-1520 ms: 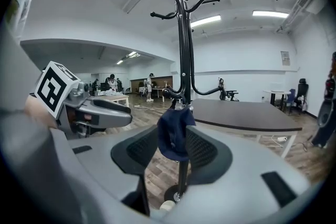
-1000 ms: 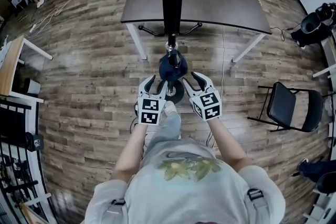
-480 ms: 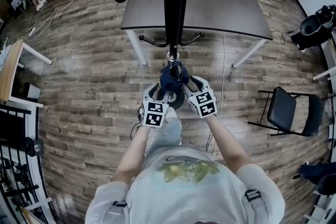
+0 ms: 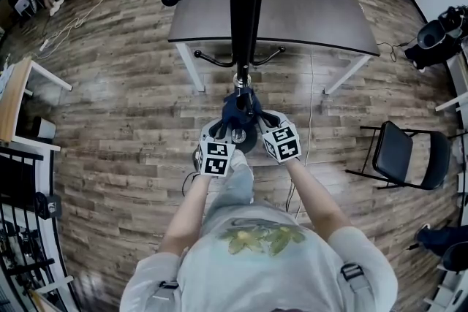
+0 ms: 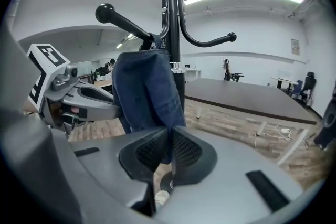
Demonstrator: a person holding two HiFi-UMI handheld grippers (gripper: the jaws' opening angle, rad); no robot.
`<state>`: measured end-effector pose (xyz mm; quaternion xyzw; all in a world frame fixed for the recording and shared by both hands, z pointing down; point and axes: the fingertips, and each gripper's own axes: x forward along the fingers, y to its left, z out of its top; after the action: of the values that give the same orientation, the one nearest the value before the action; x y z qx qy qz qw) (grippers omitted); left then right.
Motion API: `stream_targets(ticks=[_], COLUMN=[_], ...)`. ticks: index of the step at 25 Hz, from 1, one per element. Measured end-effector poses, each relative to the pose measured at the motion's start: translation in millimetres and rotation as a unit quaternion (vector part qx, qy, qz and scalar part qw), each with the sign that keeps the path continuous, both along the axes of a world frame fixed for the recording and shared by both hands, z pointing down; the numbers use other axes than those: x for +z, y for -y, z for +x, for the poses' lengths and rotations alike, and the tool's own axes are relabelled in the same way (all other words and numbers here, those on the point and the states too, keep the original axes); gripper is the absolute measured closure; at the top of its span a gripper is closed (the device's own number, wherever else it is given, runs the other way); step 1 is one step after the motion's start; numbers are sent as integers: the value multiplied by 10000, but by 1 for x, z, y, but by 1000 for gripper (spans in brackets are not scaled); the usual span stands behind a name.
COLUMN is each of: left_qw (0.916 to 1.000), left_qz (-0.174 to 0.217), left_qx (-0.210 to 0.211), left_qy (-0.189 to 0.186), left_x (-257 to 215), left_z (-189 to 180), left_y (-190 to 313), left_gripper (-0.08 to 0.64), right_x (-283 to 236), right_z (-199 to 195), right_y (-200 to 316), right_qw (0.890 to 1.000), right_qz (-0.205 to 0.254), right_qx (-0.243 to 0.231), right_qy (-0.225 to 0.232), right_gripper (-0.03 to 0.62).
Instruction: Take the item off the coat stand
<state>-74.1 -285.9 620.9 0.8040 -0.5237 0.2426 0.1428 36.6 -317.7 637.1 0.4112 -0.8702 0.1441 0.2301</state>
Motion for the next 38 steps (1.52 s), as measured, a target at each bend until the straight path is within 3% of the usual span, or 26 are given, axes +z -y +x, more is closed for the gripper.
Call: stream_targets(ticks=[16,38], left_qw=[9997,9986], left_qz=[229,514], left_qx=[48,109], left_qy=[119,-30], left_x=[-13,-40], left_z=[1,5], left_y=[-14,-37], left_gripper=[522,523], right_x=[-14,-41], right_z=[2,7], right_y=[-21,-51], right_qw=[9998,9981], right_qz=[129,391], right_qx=[56,222], right_qy=[122,424], right_gripper=[579,580])
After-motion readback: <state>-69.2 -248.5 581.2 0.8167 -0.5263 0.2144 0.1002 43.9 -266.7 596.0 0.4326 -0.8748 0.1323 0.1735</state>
